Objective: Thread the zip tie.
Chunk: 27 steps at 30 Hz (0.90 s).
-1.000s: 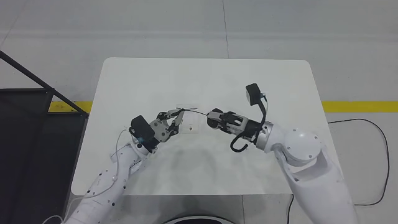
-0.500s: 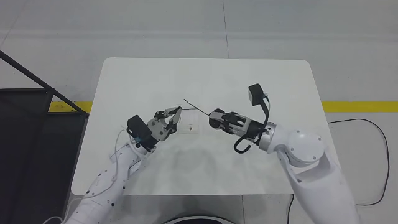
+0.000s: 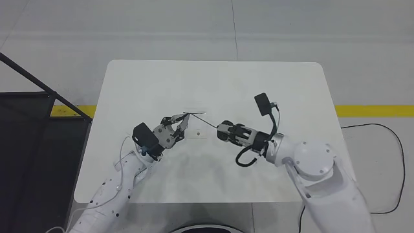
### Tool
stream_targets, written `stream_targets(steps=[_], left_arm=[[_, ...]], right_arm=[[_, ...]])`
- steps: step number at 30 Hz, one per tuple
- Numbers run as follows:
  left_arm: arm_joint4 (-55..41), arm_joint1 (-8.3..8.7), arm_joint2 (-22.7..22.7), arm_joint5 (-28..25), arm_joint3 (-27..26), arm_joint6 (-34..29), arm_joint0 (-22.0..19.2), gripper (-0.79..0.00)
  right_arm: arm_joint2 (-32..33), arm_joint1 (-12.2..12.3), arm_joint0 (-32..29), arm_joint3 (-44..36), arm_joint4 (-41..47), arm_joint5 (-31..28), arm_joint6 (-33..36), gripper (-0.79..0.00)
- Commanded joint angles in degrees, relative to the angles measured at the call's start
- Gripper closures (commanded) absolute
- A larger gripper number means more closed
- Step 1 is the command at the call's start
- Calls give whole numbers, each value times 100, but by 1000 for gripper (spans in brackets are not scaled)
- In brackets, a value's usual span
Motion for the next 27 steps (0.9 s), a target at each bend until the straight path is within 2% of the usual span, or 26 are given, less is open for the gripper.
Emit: stream_targets(steps=[1, 10, 13, 25, 27], left_arm=[[11, 0, 0, -3, 4, -3, -4, 0], [222, -1, 15, 190, 42, 22, -10, 0], [272, -2, 36, 185, 54, 27, -21, 0], [319, 0, 49, 174, 61, 28, -24, 0], [319, 0, 49, 174, 61, 28, -24, 0]], right_arm=[[-11, 6, -13, -23, -38, 50, -15, 0], [15, 54, -220, -225, -261, 156, -79, 0], [36, 99, -339, -337, -684, 336, -128, 0], [36, 99, -339, -337, -684, 336, -128, 0], [25, 91, -386, -384, -699, 414, -307, -3]])
